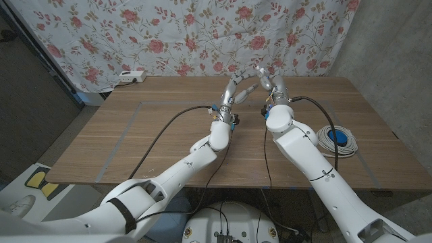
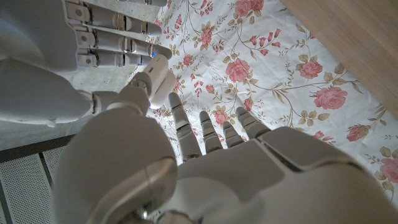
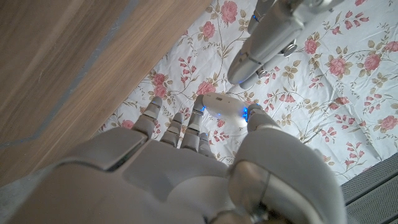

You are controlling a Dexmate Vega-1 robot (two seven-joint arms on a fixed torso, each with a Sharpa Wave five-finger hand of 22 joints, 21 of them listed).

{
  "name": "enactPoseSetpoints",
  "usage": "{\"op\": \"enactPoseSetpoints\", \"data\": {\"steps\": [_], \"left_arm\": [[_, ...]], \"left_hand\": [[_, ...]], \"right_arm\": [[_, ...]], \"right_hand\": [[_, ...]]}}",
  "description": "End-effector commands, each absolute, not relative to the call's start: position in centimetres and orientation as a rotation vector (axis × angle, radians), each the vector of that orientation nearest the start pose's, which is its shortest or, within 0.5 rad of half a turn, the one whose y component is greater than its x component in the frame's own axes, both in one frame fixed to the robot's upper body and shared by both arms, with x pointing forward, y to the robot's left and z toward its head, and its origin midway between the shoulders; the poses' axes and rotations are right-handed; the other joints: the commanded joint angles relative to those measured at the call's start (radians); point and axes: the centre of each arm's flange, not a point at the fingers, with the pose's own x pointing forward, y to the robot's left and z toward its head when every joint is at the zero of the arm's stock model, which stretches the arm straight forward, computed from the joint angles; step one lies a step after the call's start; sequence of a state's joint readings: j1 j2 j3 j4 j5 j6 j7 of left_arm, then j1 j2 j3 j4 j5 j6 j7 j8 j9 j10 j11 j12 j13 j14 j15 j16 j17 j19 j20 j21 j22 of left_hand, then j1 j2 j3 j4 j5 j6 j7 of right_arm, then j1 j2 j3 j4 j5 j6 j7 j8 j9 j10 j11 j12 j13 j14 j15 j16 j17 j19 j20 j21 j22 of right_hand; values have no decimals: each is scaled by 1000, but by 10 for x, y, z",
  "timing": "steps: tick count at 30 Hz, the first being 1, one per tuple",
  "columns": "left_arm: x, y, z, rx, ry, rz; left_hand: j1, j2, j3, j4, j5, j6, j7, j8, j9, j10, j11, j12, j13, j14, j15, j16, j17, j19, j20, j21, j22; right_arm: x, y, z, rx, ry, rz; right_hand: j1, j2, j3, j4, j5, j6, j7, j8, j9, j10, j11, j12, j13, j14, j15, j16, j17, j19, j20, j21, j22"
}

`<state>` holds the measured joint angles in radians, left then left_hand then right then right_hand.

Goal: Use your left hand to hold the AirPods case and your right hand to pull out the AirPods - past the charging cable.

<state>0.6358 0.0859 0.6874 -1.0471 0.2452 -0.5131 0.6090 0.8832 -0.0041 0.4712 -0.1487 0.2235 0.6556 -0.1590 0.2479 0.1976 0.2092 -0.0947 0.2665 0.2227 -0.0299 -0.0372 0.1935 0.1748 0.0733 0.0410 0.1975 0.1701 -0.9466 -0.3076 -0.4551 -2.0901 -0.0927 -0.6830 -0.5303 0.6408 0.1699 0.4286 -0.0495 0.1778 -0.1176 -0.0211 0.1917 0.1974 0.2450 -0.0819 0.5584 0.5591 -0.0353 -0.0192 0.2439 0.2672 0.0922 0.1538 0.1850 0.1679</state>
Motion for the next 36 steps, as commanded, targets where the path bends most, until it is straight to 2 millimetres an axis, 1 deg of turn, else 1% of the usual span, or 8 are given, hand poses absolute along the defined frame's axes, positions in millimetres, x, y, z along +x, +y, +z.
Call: {"op": "enactPoseSetpoints", "data": {"steps": [1,5,11,14,25,26,31,36], "left_arm": [[620,20,6,351,-1055,-74],[620,19,2,337,-1035,-79],[619,20,2,332,-1036,-72],[619,22,2,337,-1034,-69],[620,23,1,340,-1023,-65],[620,23,1,338,-1023,-66],[619,24,0,331,-1021,-63],[619,24,1,328,-1027,-62]], "left_hand": [[15,3,-8,-1,6,-9,2,-9,6,5,0,0,3,4,0,1,1,11,4,-2,2],[22,4,-14,-2,6,-33,6,-21,6,-5,4,-5,2,2,0,-1,1,11,4,-3,2],[24,5,-18,-1,6,-32,4,-23,6,-2,3,-5,2,2,1,-2,1,10,5,-4,2],[31,11,-28,2,5,-30,2,-26,7,42,-5,12,4,30,-4,7,2,13,8,-4,2],[35,18,-35,5,3,-28,3,-29,7,35,2,8,6,28,-5,4,2,15,11,-5,2],[35,18,-36,5,3,-28,4,-29,7,34,-1,7,6,28,-5,4,2,15,11,-5,2],[37,23,-39,6,2,-24,18,-29,8,33,4,7,6,28,-2,3,2,15,11,-5,2],[38,28,-44,8,-1,-2,15,-22,9,36,0,7,7,32,-2,3,2,16,13,-5,2]], "right_arm": [[531,-140,44,-405,-535,-246],[531,-137,42,-405,-528,-233],[529,-135,41,-408,-530,-233],[530,-136,40,-404,-528,-234],[530,-132,40,-412,-532,-218],[530,-131,40,-412,-533,-219],[529,-132,40,-412,-534,-224],[528,-129,40,-423,-538,-217]], "right_hand": [[1,7,-2,-4,10,5,-4,1,3,2,-7,4,3,-3,-10,-3,3,-3,9,6,3],[0,6,-3,-4,10,6,-4,2,3,1,-7,6,2,-4,-22,-4,3,-5,9,5,3],[0,5,-3,-5,10,6,-4,1,3,0,-9,7,1,-4,-28,-4,3,-6,10,5,3],[0,5,-3,-6,10,6,-5,1,3,-1,-8,7,1,-4,-29,-4,3,-6,9,5,3],[0,6,-4,-7,11,7,-5,2,3,-1,-5,10,0,-4,-30,-5,3,-6,10,5,3],[0,6,-4,-7,11,8,-5,2,3,-1,-5,10,-1,-4,-29,-5,3,-5,10,5,3],[0,6,-4,-7,11,8,-5,2,3,-2,-7,11,-1,-5,-29,-5,3,-5,9,5,3],[0,6,-5,-8,11,8,-4,2,3,-1,-8,13,-2,-4,-30,-5,3,-5,9,6,3]]}}
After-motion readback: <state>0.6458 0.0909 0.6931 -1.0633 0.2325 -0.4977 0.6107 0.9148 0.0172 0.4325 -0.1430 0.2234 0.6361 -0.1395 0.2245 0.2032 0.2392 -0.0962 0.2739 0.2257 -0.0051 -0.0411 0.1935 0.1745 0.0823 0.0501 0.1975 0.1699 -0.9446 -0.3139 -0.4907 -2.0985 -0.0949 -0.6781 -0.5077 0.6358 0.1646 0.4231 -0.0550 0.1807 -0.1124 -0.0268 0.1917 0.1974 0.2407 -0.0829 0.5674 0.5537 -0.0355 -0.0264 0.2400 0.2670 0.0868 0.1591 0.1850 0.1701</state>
